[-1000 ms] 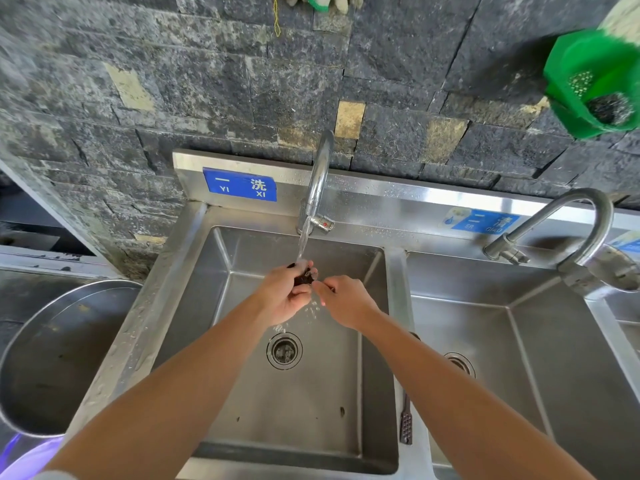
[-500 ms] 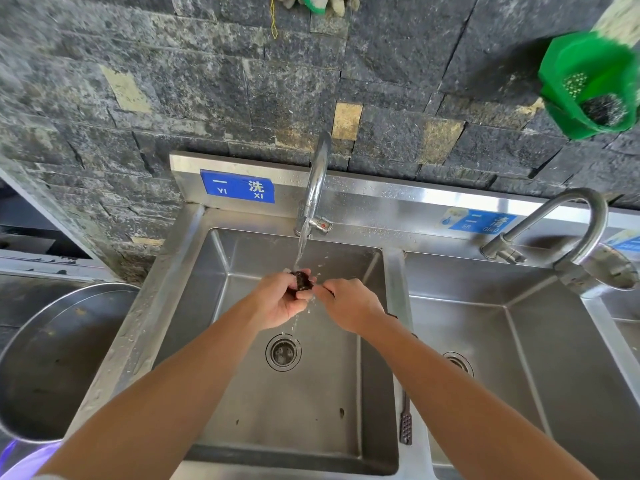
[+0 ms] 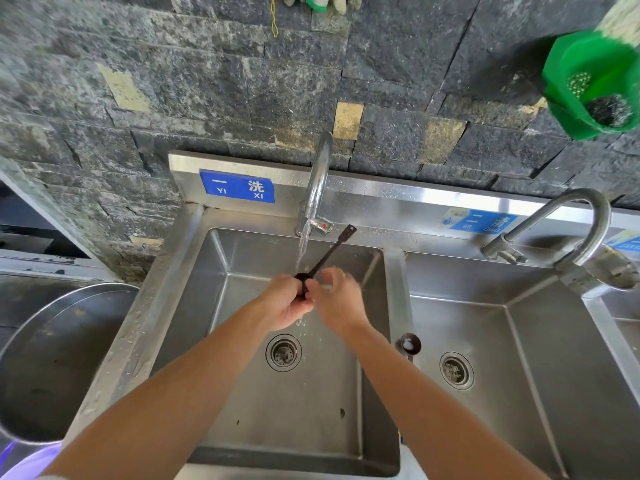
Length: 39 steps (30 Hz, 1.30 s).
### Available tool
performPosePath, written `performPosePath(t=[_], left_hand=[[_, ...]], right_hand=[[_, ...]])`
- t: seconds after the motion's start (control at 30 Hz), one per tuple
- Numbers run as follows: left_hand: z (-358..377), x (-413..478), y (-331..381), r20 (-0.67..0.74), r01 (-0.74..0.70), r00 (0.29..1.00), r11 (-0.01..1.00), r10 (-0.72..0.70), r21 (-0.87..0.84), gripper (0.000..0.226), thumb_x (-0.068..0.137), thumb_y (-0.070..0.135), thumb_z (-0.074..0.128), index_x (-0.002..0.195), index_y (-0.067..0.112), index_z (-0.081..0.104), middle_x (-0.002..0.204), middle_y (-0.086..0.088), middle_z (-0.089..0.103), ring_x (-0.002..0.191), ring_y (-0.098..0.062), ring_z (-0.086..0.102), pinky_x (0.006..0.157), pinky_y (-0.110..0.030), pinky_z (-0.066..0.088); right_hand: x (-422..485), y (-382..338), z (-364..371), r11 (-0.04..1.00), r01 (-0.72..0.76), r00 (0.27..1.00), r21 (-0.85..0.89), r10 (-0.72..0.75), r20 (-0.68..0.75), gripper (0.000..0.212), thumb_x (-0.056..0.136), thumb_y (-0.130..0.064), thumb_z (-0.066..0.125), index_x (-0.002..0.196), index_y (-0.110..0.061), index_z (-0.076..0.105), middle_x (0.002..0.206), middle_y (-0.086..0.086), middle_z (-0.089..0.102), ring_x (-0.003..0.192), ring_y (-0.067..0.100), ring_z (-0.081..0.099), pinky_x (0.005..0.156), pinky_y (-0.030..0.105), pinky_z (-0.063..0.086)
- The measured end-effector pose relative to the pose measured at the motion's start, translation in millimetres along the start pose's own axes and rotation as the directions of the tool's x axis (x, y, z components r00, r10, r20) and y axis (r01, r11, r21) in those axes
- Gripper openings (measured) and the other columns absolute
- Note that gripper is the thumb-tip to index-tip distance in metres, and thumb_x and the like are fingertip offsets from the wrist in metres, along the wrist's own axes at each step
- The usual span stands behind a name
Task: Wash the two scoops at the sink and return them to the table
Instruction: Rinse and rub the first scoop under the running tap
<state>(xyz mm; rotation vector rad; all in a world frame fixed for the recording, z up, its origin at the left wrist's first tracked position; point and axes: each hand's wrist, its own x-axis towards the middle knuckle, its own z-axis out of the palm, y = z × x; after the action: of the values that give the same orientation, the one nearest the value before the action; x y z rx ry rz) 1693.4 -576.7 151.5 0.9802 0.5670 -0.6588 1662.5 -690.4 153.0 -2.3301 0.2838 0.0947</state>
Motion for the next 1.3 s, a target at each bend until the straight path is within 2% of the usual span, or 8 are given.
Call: performPosePath(t=[0.1, 0.23, 0.37, 0.53, 0.83, 1.07, 1.2, 1.3], left_hand=[[-1.7, -3.5, -3.1, 0.003, -0.097, 0.995, 0.988, 0.097, 0.117, 0.026, 0.099, -0.007, 0.031, 0.101, -0.008, 0.056, 0.075, -0.014, 0.049, 0.057, -0.018, 0.047, 0.052, -0.03, 0.048], [-5.7, -7.7, -5.6, -0.051, -0.19, 0.974, 0.915, 0.223, 0.357, 0.025, 0.104, 0.006, 0.037, 0.104, -0.005, 0.059, 0.064, -0.009, 0.047, 0.042, -0.016, 0.042, 0.036, -0.021, 0.032], [-9.2, -10.2, -6.2, -0.051, -0.145, 0.979, 0.844, 0.199, 0.516, 0.031, 0.106, 0.025, 0.032, 0.108, -0.002, 0.046, 0.062, -0.008, 0.042, 0.035, -0.011, 0.032, 0.036, -0.015, 0.022], [-8.8, -15.3, -15.6, -0.145, -0.183, 0.87, 0.581, 0.471, 0.793, 0.023, 0.096, 0.008, 0.041, 0.106, -0.003, 0.057, 0.1, -0.024, 0.066, 0.092, -0.037, 0.064, 0.079, -0.042, 0.054], [-15.5, -38.8, -2.7, -0.141, -0.085, 0.834, 0.376, 0.534, 0.923, 0.029, 0.095, 0.011, 0.04, 0.119, 0.004, 0.055, 0.106, -0.02, 0.065, 0.095, -0.037, 0.064, 0.072, -0.038, 0.05], [-22.2, -35.8, -4.3, -0.27, -0.135, 0.773, 0.564, 0.574, 0.814, 0.03, 0.093, 0.013, 0.046, 0.119, 0.011, 0.061, 0.102, -0.008, 0.067, 0.084, -0.023, 0.059, 0.068, -0.028, 0.043], [-20.3, -43.8, -15.4, -0.185, -0.154, 0.818, 0.516, 0.545, 0.843, 0.014, 0.089, 0.012, 0.047, 0.087, 0.009, 0.06, 0.073, -0.008, 0.061, 0.055, -0.019, 0.055, 0.037, -0.02, 0.036], [-20.0, -47.1, -14.9, -0.205, -0.129, 0.816, 0.517, 0.54, 0.846, 0.016, 0.089, 0.012, 0.048, 0.09, 0.004, 0.061, 0.073, -0.009, 0.061, 0.053, -0.018, 0.053, 0.035, -0.021, 0.032]], right_hand=[[4.5, -14.5, 16.5, 0.851, -0.356, 0.919, 0.386, 0.243, 0.312, 0.021, 0.097, -0.032, 0.053, 0.102, -0.016, 0.066, 0.077, -0.001, 0.065, 0.077, 0.022, 0.064, 0.084, 0.047, 0.059], [12.1, -16.1, 25.4, 0.638, -0.454, 0.891, 0.622, 0.303, 0.339, 0.023, 0.1, -0.016, 0.052, 0.085, -0.016, 0.071, 0.083, 0.01, 0.073, 0.073, 0.026, 0.07, 0.076, 0.043, 0.061], [10.4, -19.6, 26.6, 0.509, -0.556, 0.828, 0.658, 0.413, 0.379, 0.026, 0.098, -0.026, 0.058, 0.082, -0.008, 0.067, 0.061, 0.007, 0.063, 0.05, 0.017, 0.056, 0.055, 0.032, 0.05], [7.6, -40.1, 35.9, 0.318, -0.636, 0.765, 0.703, 0.381, 0.52, 0.019, 0.101, -0.017, 0.05, 0.1, -0.005, 0.065, 0.096, 0.014, 0.066, 0.088, 0.026, 0.064, 0.089, 0.042, 0.053], [15.2, -58.4, 41.2, 0.065, -0.577, 0.752, 0.814, 0.431, 0.499, 0.026, 0.099, -0.001, 0.043, 0.077, -0.002, 0.057, 0.051, 0.008, 0.066, 0.05, 0.022, 0.063, 0.051, 0.031, 0.053], [9.1, -66.1, 55.6, 0.237, -0.626, 0.769, 0.743, 0.35, 0.535, 0.031, 0.1, -0.01, 0.044, 0.074, -0.01, 0.061, 0.065, 0.007, 0.071, 0.067, 0.022, 0.066, 0.06, 0.031, 0.052], [26.2, -52.6, 41.3, 0.234, -0.558, 0.792, 0.796, 0.438, 0.426, 0.03, 0.101, -0.009, 0.039, 0.079, -0.008, 0.059, 0.071, 0.007, 0.067, 0.064, 0.019, 0.061, 0.063, 0.03, 0.049], [31.8, -53.2, 43.4, 0.21, -0.562, 0.775, 0.8, 0.472, 0.421, 0.026, 0.101, -0.012, 0.044, 0.079, -0.009, 0.057, 0.054, 0.004, 0.066, 0.054, 0.018, 0.062, 0.059, 0.03, 0.05]])
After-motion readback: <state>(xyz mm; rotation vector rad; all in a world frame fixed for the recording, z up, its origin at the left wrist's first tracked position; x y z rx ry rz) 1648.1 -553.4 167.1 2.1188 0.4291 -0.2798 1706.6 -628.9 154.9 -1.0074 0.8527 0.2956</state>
